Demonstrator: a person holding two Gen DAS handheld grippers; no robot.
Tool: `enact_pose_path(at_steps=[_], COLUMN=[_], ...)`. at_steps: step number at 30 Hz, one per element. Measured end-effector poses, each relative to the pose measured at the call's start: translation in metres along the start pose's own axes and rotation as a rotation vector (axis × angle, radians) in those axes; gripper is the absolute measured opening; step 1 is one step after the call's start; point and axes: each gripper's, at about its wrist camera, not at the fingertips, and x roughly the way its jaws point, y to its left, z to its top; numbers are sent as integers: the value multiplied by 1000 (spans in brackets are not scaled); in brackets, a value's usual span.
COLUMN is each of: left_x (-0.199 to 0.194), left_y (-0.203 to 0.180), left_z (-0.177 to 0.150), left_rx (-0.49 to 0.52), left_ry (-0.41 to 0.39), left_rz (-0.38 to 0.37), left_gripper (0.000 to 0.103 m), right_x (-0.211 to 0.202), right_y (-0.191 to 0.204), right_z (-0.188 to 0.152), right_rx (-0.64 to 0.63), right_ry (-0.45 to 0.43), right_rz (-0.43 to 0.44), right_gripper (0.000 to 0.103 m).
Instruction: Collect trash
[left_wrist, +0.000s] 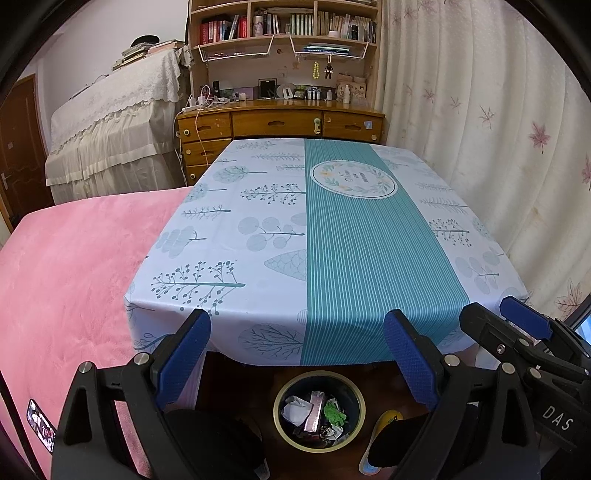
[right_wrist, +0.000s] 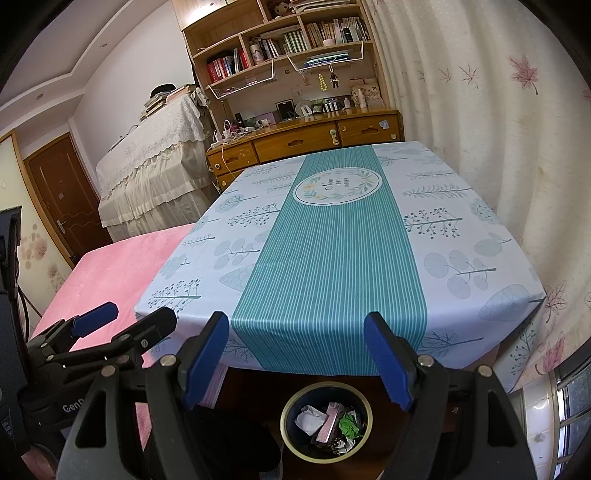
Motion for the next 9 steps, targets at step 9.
enact_pose_path(at_steps=[9], left_x=[0], left_y=[0], left_z=[0], left_rx=[2], left_ry=[2], left_rz=[0], left_gripper=[93], right_x=[1], right_y=[0], right_z=[0], right_rx=[1], right_ry=[2], right_rz=[1], right_gripper=[76])
